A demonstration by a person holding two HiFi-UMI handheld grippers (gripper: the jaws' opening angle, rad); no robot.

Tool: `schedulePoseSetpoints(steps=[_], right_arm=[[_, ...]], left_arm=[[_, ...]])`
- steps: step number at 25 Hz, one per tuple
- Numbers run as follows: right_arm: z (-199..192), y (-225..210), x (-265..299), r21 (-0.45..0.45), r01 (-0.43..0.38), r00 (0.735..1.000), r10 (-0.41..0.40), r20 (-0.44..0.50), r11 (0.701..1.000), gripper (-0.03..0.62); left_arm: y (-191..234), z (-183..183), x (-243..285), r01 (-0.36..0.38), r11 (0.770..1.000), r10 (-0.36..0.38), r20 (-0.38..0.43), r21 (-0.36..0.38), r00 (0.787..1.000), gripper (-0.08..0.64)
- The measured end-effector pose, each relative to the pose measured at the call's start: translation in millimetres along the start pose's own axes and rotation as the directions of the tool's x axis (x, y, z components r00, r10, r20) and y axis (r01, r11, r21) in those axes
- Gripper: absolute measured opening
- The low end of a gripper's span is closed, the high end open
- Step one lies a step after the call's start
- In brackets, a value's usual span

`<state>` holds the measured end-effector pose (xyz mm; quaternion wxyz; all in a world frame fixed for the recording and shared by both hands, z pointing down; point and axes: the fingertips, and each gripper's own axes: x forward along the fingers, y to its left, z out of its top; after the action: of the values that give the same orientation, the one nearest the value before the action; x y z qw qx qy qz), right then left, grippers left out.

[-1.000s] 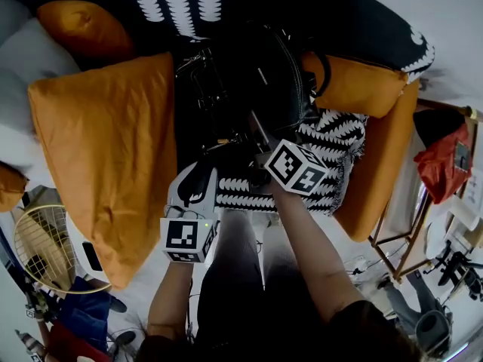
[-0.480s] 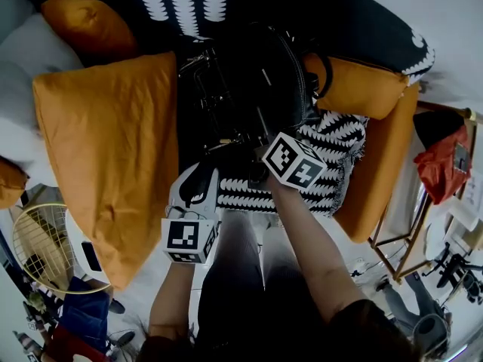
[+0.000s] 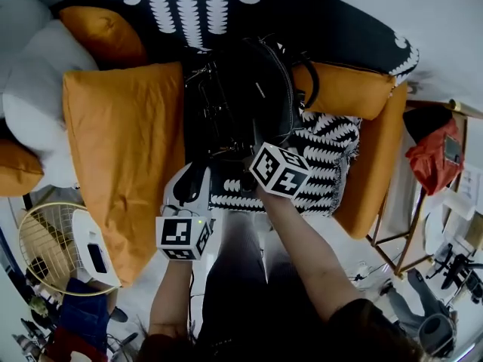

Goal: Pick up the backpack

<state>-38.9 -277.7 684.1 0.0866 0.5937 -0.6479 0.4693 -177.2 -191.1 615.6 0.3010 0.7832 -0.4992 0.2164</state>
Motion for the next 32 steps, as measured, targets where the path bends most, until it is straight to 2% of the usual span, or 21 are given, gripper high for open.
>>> schedulePoseSetpoints(steps=[9, 22, 32], right_arm=[[13, 17, -41, -0.127, -0.056, 0.998, 0.054, -0.016, 0.99, 0.029], [12, 6, -120, -0.146, -0.161, 0.983, 0.146, -0.109, 0.976, 0.028], [26, 1, -181, -0.231, -0.218, 0.97, 0.185, -0.155, 0.948, 0.028]], left_arm=[[-9, 21, -19, 0.002, 1.0, -0.003, 0.037, 0.02, 0.999, 0.101], [-59, 36, -62, -0.031, 0.999, 0.028, 0.079, 0.036, 0.996, 0.101], [-90, 41, -87, -0.018, 1.0, 0.015, 0.101, 0.025, 0.995, 0.101]])
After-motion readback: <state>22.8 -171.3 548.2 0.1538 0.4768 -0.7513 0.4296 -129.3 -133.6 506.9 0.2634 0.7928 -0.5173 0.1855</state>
